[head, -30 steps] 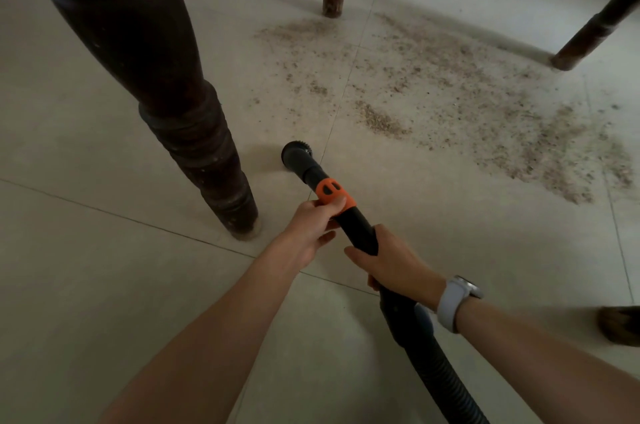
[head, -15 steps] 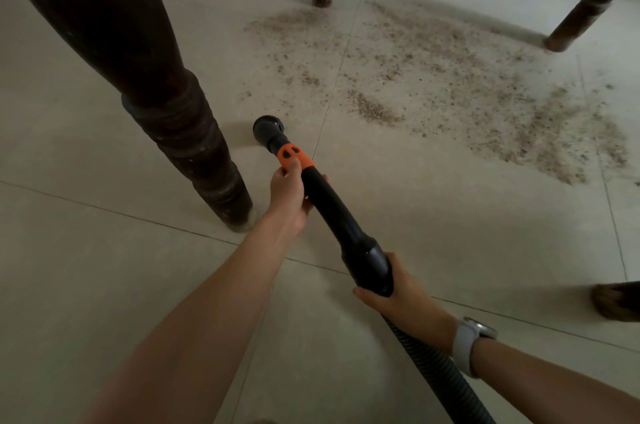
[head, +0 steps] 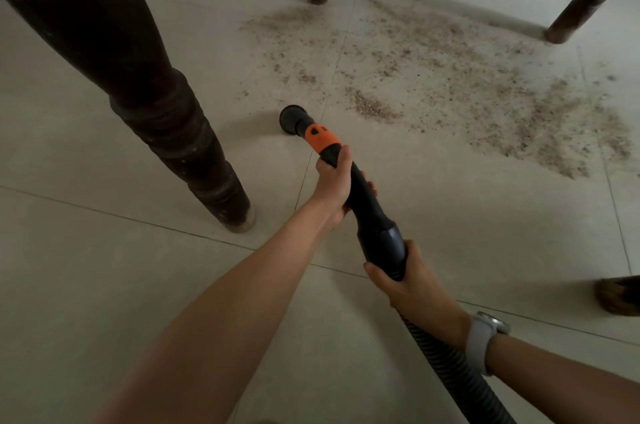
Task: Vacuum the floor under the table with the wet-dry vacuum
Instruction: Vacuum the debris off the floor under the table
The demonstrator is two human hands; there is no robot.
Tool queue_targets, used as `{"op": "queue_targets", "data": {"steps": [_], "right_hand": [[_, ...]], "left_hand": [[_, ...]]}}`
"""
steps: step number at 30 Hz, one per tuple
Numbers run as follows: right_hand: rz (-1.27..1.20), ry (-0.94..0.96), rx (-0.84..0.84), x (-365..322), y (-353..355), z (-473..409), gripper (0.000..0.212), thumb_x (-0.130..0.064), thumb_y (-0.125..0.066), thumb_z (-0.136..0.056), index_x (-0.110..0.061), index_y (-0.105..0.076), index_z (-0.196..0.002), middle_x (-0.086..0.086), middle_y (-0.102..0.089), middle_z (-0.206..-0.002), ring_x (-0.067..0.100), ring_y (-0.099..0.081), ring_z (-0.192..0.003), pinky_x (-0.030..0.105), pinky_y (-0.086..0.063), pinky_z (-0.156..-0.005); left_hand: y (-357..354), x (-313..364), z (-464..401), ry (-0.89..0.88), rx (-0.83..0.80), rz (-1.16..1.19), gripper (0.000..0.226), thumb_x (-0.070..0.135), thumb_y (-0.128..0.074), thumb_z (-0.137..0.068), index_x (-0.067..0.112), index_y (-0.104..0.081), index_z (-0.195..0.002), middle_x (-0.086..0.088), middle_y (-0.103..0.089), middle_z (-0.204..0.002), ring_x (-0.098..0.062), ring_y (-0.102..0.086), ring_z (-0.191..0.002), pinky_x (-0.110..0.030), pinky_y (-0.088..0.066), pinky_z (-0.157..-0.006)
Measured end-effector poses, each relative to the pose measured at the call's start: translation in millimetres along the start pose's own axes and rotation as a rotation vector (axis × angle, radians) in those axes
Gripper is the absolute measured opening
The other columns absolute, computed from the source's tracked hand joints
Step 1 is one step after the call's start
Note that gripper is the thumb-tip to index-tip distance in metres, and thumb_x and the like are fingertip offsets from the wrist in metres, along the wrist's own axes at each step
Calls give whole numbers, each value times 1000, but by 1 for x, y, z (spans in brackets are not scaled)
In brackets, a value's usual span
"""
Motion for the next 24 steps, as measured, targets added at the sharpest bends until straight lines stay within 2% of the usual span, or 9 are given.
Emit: {"op": "queue_targets", "data": {"steps": [4, 12, 17, 22, 24], "right_hand": [[-38, -10, -1, -19, -2, -14, 40, -42, -63, -85, -18, -37, -104, 3, -61, -82, 17, -62, -63, 23, -49, -51], [-54, 41, -141, -47, -28, -32, 42, -43, -63, -86, -18, -37, -107, 1, -60, -88, 12, -60, -63, 21, -51, -54], [-52, 39, -164, -42, -31, -19, 42, -42, -64, -85, -21, -37, -109, -4, -57, -84, 9, -58, -62, 20, -51, -55], [-3, -7, -98, -20, -13, -6, 42, -43, -66, -82, -20, -40, -107, -4, -58, -82, 13, -60, -66, 32, -54, -66], [-4, -1, -108, -25, -11, -11, 42, -43, -66, -83, -20, -40, -106, -3, -59, -80, 14, -62, -63, 31, -54, -62]], "left_hand": [[-5, 7, 1, -47, -42, -76, 36, 26, -47, -98, 13, -30, -127, -11, -49, -77, -23, -54, -57, -38, -52, -57], [32, 30, -3, -153, 139, -141, 46, 30, -43, -99, 5, -28, -134, -10, -49, -79, -21, -54, -57, -34, -51, -55], [40, 22, 5, -165, 167, -149, 48, 33, -41, -99, 6, -25, -135, -9, -50, -77, -21, -55, -56, -38, -54, -65], [24, 1, 16, -126, 105, -150, 48, 33, -40, -100, 8, -21, -137, -8, -51, -77, -18, -56, -53, -35, -54, -59], [23, 6, 13, -123, 97, -147, 49, 34, -40, -100, 9, -21, -137, -8, -51, -78, -19, -56, -54, -35, -54, -61]]}}
Point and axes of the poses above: each hand's wrist, its own z-axis away from the middle knuckle, its own y-axis out of the back of the hand, x = y × z, the point moved 4 cm from there along -z, towards the middle knuckle
